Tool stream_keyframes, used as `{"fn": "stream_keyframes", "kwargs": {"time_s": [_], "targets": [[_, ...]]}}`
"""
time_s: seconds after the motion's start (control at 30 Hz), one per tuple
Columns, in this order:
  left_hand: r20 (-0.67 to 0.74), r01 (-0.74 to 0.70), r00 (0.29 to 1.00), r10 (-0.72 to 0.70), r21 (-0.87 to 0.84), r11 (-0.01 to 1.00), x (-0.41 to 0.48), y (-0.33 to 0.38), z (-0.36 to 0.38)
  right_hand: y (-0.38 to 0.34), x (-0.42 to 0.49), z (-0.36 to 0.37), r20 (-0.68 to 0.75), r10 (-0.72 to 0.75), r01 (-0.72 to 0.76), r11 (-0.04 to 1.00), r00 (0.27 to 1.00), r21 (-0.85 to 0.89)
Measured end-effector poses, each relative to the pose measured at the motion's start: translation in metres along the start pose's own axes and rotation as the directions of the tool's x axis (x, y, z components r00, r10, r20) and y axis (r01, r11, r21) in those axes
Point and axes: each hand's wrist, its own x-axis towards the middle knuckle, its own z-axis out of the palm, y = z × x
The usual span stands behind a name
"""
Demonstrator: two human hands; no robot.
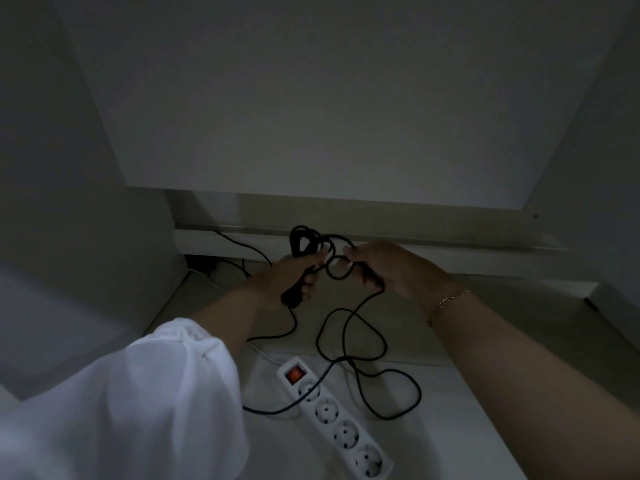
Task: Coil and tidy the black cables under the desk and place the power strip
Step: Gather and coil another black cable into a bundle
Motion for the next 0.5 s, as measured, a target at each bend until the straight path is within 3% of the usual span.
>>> {"fn": "stream_keyframes", "kwargs": {"time_s": [0.2,0.3,0.5], "targets": [[0.084,-0.026,0.996,0.027,-0.015,1.0,-0.006,-0.002,0.006,-0.004,0.009,0.01,-0.103,0.019,-0.051,0.946,0.995,-0.321],[0.087,-0.023,0.996,0.031,-0.085,0.996,-0.007,0.0,0.006,-0.004,0.015,0.013,-0.139,-0.01,-0.043,0.926,0.99,-0.375],[0.029,0.019,0.999,-0.02,0.043,0.999,-0.006,0.006,0.009,-0.002,0.008,0.016,-0.061,-0.198,0.154,0.892,0.978,-0.425]]}}
